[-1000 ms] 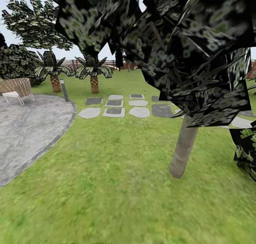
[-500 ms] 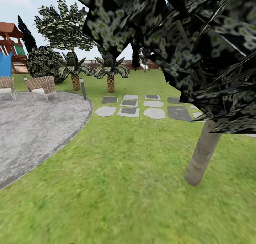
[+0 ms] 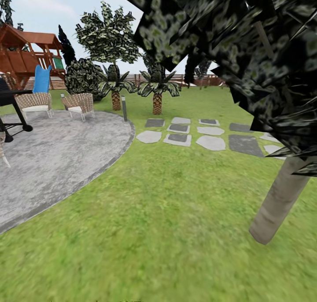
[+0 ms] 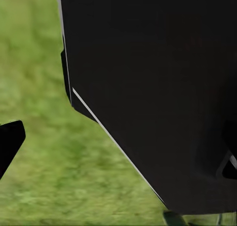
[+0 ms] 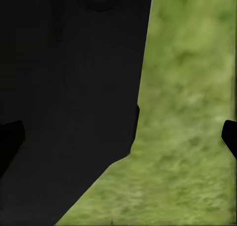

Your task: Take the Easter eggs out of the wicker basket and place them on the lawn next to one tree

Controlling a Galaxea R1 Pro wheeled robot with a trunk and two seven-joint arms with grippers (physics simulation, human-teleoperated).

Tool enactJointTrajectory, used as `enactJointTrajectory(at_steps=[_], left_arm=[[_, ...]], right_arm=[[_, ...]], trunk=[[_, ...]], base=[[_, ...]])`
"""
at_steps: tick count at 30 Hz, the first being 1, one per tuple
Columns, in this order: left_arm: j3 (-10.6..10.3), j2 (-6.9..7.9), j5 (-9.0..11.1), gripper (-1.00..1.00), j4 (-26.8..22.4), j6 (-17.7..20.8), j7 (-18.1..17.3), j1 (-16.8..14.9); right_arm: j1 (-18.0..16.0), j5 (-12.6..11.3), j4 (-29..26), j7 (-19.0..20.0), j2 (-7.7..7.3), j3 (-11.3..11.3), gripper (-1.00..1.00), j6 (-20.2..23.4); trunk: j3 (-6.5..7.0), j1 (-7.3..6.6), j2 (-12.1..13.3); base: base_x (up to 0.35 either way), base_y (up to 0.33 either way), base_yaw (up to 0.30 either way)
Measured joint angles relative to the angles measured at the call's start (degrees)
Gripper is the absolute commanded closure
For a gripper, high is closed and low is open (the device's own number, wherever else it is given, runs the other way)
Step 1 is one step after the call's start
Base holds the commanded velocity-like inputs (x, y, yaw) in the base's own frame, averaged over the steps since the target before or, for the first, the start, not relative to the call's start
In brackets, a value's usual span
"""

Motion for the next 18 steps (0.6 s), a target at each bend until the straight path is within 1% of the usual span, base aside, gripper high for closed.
enactJointTrajectory(at_steps=[18], left_arm=[[-0.02, -0.12, -0.08, -1.00, 0.05, 0.00, 0.00, 0.00]], right_arm=[[0.01, 0.02, 0.00, 0.00, 0.00, 0.00, -1.00, 0.00]], trunk=[[0.00, 0.00, 0.00]], base=[[0.000, 0.000, 0.298]])
